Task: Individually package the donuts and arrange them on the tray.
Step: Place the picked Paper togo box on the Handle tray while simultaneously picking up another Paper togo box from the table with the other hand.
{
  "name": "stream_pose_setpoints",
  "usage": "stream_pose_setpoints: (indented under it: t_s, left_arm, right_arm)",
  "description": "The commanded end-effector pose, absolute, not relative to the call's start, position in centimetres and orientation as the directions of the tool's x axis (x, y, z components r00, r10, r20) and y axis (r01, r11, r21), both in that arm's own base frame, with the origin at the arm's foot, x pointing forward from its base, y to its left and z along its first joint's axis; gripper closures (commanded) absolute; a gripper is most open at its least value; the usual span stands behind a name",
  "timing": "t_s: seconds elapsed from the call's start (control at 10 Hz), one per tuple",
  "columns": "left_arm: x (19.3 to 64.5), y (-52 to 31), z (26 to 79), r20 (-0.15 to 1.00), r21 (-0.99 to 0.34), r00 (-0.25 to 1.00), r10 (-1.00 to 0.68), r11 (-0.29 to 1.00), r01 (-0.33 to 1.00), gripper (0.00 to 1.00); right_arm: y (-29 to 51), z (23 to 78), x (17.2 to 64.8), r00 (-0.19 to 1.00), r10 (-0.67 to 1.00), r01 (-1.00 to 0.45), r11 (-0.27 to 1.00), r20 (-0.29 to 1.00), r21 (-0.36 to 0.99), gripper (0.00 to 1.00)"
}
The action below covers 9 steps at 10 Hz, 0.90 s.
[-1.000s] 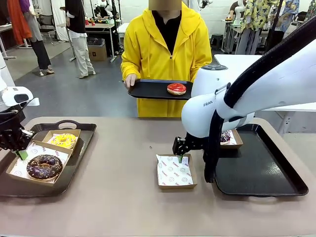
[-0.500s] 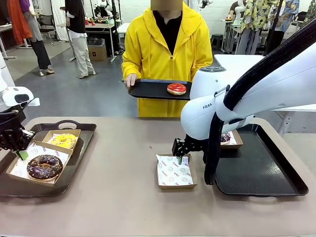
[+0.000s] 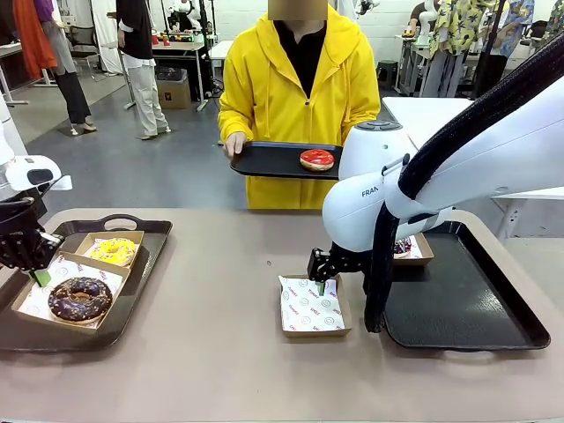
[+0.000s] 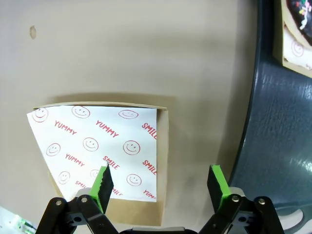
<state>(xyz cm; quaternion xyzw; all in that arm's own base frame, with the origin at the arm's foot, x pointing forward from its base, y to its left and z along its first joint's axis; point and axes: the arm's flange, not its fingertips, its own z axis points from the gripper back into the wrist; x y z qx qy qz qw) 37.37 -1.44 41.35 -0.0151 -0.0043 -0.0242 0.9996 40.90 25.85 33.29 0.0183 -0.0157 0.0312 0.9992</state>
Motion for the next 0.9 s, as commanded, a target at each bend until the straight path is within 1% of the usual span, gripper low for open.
stream_pose_setpoints:
  t_s: [0.0, 0.4, 0.8]
  left_arm:
    - [38.1, -1.5, 40.6, 0.027, 0.012, 0.999, -0.035, 0.999, 0.034, 0.99]
    - [39.2, -0.9, 39.1, 0.025, 0.032, 1.0, -0.011, 0.999, 0.01, 0.99]
    - [39.6, -0.5, 38.2, 0.031, 0.052, 0.999, 0.006, 0.999, -0.007, 0.99]
  right_arm:
    - [26.6, 32.3, 40.1, 0.997, 0.003, -0.002, 1.0, 0.075, -0.012, 0.0]
    - [27.3, 30.8, 39.4, 0.997, -0.036, 0.039, 0.998, 0.068, -0.042, 0.0]
    - [27.5, 30.3, 39.1, 0.995, -0.04, 0.043, 0.999, 0.087, -0.033, 0.0]
